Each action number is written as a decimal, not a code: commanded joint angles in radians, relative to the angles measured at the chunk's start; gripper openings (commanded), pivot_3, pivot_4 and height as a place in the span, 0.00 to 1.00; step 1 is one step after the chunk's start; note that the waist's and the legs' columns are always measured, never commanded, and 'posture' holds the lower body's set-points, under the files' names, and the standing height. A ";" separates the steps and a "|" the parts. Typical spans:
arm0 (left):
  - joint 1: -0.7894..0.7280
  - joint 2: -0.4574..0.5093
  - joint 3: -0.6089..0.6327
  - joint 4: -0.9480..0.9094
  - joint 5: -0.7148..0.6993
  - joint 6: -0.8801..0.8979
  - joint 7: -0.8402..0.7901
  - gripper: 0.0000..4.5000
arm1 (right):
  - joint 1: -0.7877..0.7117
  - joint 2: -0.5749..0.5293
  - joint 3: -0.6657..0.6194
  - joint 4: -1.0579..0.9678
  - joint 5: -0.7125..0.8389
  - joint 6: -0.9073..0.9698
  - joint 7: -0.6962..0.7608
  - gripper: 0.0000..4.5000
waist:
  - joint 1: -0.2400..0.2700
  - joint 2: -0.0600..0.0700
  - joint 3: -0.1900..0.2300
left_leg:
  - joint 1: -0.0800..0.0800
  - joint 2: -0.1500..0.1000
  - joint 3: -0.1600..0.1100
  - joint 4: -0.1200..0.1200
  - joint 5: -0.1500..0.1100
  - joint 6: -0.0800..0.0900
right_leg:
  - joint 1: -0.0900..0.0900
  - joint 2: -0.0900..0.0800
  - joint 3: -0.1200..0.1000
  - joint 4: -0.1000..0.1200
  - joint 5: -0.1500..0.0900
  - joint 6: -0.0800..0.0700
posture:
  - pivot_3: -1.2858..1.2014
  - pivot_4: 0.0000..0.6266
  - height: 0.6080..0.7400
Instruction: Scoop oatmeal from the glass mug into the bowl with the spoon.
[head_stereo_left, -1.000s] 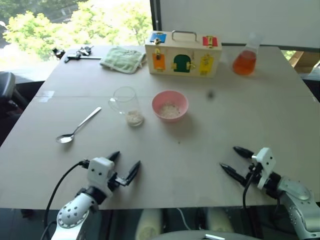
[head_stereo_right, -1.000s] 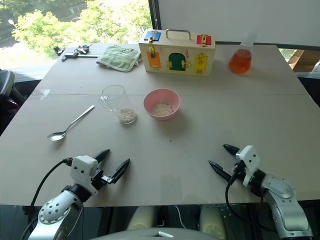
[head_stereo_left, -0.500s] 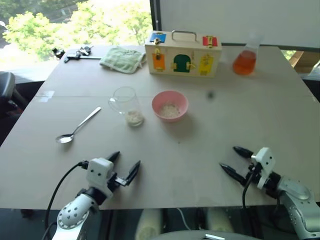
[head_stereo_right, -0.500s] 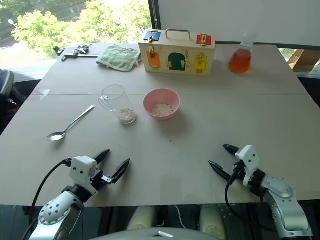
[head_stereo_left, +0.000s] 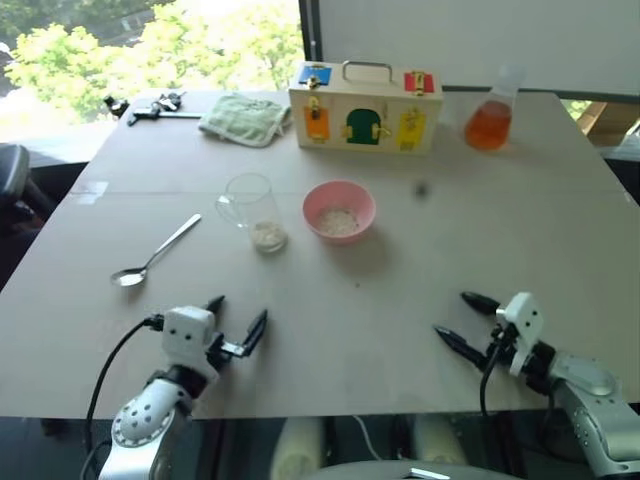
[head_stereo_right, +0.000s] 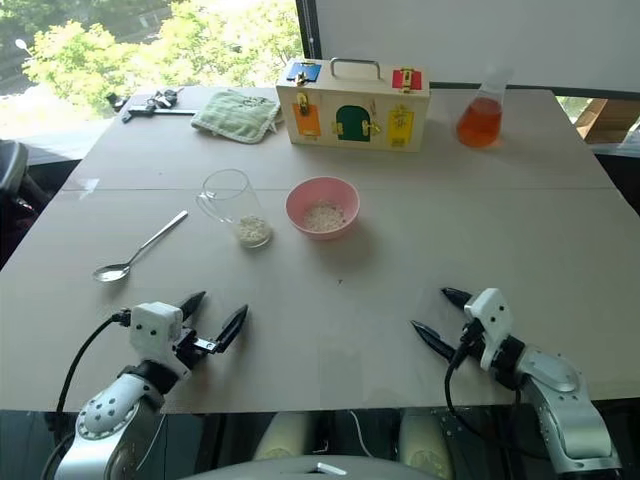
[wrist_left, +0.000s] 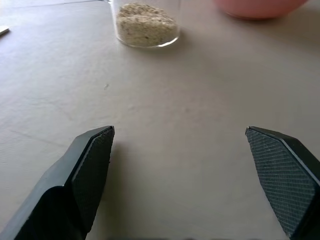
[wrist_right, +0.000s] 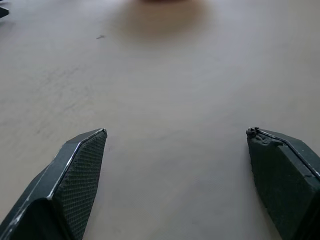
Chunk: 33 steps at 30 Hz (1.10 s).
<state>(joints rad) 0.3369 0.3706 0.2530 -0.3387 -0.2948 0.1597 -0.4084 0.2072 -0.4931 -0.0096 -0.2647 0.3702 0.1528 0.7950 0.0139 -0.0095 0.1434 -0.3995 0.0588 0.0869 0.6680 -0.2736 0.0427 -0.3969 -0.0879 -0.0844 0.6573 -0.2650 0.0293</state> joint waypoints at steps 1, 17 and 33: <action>-0.087 0.083 0.091 0.035 0.016 0.058 0.036 0.99 | -0.047 0.007 0.033 -0.156 0.090 0.111 -0.014 1.00 | 0.000 0.000 0.001 | 0.000 0.000 0.000 0.000 0.000 0.000 | 0.000 0.000 0.000 0.000 0.001 0.001 | 0.52 0.24 1.00; -0.614 0.594 -0.082 0.707 0.208 0.122 -0.245 0.99 | -0.247 0.025 0.139 -0.372 0.200 0.336 -0.095 1.00 | 0.000 -0.006 0.008 | -0.001 -0.002 0.001 0.000 0.001 -0.001 | -0.001 0.000 -0.001 0.000 0.002 0.003 | 0.52 0.24 1.00; -0.803 0.603 -0.216 1.109 0.263 0.184 -0.491 0.26 | -0.254 0.022 0.138 -0.381 0.193 0.334 -0.112 1.00 | -0.021 -0.002 0.005 | 0.004 -0.002 0.004 0.000 0.002 -0.003 | -0.001 0.001 0.002 0.006 0.002 0.003 | 0.52 0.24 1.00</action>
<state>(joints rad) -0.4951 0.9791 0.0753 0.6772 -0.0723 0.2954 -0.8840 -0.0310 -0.4698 0.1408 -0.6110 0.5537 0.4963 0.6860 -0.0068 -0.0120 0.1488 -0.3959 0.0570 0.0908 0.6682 -0.2717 0.0395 -0.3976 -0.0863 -0.0823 0.6636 -0.2635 0.0327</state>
